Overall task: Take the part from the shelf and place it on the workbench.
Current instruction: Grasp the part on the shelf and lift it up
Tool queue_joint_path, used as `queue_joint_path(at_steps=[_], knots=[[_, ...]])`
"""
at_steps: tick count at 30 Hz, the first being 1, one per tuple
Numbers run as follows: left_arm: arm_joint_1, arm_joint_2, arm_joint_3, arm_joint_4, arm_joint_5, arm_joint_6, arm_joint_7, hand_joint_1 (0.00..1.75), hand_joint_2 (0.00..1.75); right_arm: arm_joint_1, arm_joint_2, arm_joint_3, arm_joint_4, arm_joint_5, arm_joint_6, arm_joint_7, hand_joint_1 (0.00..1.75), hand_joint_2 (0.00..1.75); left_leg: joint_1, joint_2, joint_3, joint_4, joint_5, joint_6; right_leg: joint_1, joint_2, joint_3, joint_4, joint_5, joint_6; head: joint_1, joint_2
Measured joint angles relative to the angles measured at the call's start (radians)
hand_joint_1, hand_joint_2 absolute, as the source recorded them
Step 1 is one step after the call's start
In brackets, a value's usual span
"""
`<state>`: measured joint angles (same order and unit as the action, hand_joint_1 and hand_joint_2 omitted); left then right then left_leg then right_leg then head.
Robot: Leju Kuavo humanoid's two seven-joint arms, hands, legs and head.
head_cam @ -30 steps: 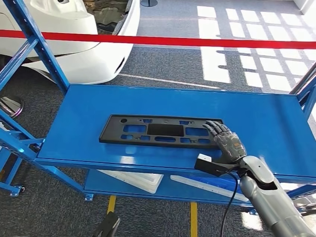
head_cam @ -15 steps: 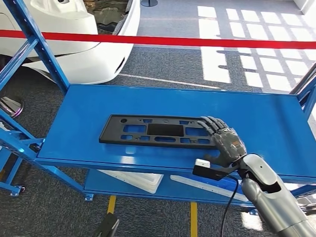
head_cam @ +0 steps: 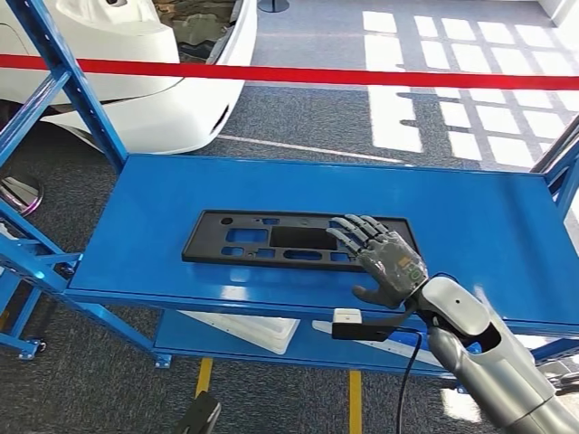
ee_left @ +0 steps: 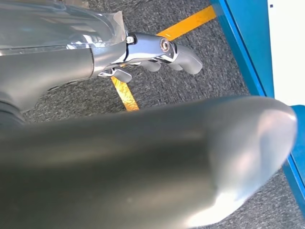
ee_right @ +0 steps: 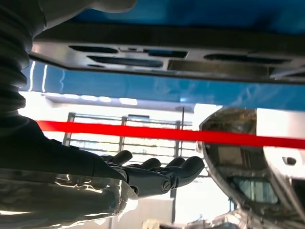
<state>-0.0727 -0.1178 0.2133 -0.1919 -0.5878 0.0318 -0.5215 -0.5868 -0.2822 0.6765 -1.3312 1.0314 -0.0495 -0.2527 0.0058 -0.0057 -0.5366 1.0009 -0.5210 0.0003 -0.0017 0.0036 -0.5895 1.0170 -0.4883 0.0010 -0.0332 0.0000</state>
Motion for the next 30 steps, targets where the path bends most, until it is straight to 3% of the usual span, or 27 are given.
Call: queue_joint_path(at_steps=[4,9,23,30], knots=[[-0.001,-0.002,0.006,0.000,-0.009,-0.002,-0.001,0.00,0.00,-0.055,-0.014,0.049,0.046,-0.059,0.072,-0.013,0.00,1.75,0.000,0.000,0.000,0.000,0.000,0.000,0.000,0.000,0.000,0.000,0.000,0.000,0.000,0.000],[0.000,-0.004,0.016,0.000,-0.014,-0.002,-0.002,0.00,0.00,-0.104,-0.041,0.090,0.102,-0.095,0.095,-0.027,0.00,1.75,0.000,0.000,0.000,0.000,0.000,0.000,0.000,-0.001,0.000,0.000,0.000,0.000,0.000,0.000],[0.000,-0.004,0.033,0.000,-0.019,0.000,-0.004,0.00,0.00,-0.153,-0.064,0.149,0.146,-0.099,0.109,0.020,0.00,1.75,0.000,0.000,0.000,0.000,0.000,0.000,0.000,-0.001,0.000,0.000,0.000,0.000,0.000,0.000],[-0.001,-0.005,0.042,0.000,-0.033,-0.001,-0.005,0.00,0.00,-0.159,-0.060,0.175,0.220,-0.055,0.060,0.055,0.00,1.75,0.000,0.000,0.000,0.000,0.000,0.000,0.000,-0.001,0.000,0.000,0.000,0.000,0.000,0.000]])
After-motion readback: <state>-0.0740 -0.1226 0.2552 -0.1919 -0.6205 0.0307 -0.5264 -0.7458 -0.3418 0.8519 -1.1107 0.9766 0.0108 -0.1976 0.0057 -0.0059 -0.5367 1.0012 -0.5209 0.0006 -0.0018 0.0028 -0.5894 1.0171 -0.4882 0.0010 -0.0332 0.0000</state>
